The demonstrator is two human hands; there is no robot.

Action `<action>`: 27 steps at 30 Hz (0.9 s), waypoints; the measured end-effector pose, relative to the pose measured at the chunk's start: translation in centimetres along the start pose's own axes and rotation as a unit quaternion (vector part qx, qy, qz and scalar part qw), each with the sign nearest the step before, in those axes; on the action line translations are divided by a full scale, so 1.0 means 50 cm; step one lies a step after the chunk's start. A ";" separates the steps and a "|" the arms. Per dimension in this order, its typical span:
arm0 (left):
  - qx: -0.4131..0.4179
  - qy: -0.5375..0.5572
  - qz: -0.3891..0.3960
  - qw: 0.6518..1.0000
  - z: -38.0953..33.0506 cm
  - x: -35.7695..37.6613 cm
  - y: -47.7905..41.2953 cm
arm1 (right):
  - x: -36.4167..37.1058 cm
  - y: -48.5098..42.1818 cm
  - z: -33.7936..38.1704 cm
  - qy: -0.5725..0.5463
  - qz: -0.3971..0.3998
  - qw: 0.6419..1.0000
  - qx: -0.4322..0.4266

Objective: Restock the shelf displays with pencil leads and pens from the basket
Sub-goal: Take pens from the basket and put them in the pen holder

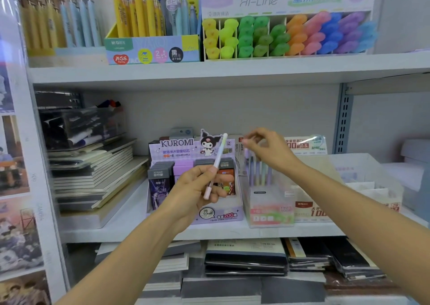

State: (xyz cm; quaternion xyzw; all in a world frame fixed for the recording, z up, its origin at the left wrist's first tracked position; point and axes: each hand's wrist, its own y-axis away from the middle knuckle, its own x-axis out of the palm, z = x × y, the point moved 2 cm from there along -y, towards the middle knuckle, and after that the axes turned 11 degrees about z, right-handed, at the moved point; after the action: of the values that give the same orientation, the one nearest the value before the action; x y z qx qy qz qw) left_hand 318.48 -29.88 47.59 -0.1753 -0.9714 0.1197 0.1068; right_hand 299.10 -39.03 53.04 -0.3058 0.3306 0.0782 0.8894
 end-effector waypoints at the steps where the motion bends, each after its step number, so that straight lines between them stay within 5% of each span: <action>1: -0.002 -0.004 -0.001 1.000 0.000 0.002 -0.001 | -0.006 0.007 0.012 -0.071 0.010 0.997 -0.012; 3: -0.006 -0.028 -0.004 1.000 0.000 0.009 -0.003 | -0.012 0.021 0.036 -0.203 0.075 0.976 -0.036; 6: -0.001 -0.057 -0.005 0.998 -0.003 0.022 -0.003 | -0.014 0.033 0.058 -0.240 0.163 0.954 -0.071; 10: 0.043 -0.003 -0.023 0.999 -0.021 0.023 0.005 | -0.036 0.047 0.045 -0.286 0.136 0.946 -0.066; 21: 0.154 0.037 -0.102 0.982 -0.032 0.063 -0.009 | -0.023 0.100 0.031 -0.241 0.284 0.927 -0.036; 27: 0.164 -0.067 -0.154 0.972 -0.039 0.092 -0.026 | -0.043 0.085 0.059 -0.272 0.113 0.952 -0.083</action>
State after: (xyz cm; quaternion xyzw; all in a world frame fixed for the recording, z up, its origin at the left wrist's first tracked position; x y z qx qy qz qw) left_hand 314.35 -29.01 50.55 0.0051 -0.9589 0.2706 0.0856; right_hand 297.59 -33.73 54.08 -0.3060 0.1009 0.2860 0.9024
